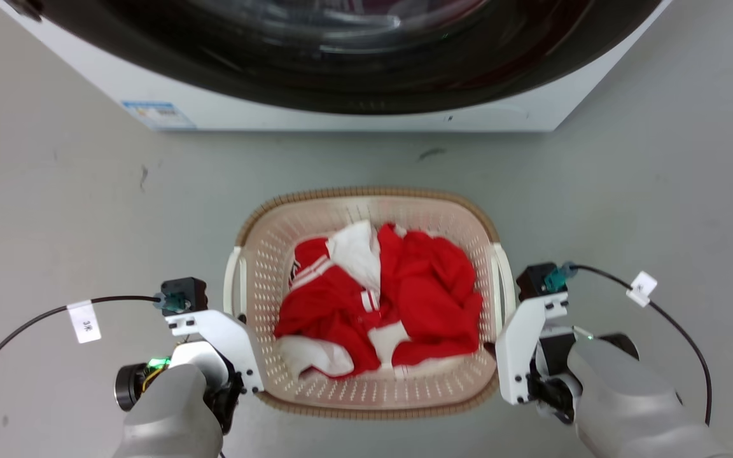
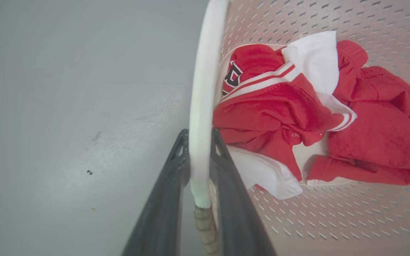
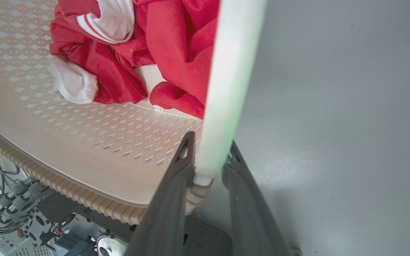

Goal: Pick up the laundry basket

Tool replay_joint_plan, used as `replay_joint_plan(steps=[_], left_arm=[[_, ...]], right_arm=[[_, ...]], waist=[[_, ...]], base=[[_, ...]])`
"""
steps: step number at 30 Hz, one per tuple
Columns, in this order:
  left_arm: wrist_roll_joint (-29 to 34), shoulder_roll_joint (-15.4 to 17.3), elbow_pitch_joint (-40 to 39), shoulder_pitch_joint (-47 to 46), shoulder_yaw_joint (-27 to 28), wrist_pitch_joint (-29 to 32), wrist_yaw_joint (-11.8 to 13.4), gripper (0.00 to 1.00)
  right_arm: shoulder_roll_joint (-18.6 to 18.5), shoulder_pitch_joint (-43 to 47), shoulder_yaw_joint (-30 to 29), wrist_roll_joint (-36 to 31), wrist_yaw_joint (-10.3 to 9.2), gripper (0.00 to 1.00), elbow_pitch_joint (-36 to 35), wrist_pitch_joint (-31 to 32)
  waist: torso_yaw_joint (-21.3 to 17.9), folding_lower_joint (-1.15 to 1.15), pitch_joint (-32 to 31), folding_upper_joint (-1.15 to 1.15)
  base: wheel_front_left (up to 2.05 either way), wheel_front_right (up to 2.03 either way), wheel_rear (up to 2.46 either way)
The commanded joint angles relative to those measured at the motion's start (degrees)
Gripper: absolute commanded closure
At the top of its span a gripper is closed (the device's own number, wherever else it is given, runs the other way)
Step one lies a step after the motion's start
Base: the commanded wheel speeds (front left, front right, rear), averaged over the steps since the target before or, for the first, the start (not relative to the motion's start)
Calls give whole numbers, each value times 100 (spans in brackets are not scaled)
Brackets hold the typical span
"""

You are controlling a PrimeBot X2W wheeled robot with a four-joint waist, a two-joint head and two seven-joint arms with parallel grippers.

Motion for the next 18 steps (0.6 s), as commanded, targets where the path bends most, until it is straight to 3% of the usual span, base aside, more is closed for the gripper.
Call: replay_joint_plan(steps=[1,18], left_arm=[[-78,-176,-35,30,-40,108,-79,100],[-402,-231,-34,418,-257,1629,-126,100]], right_arm=[[145,139,64,89,80,100,-90,86],[-34,760,379,712,80,100,-137,776]], waist=[[-111,0,-314,0],[-113,0,-1823,0]], base=[[0,0,0],[0,0,0]])
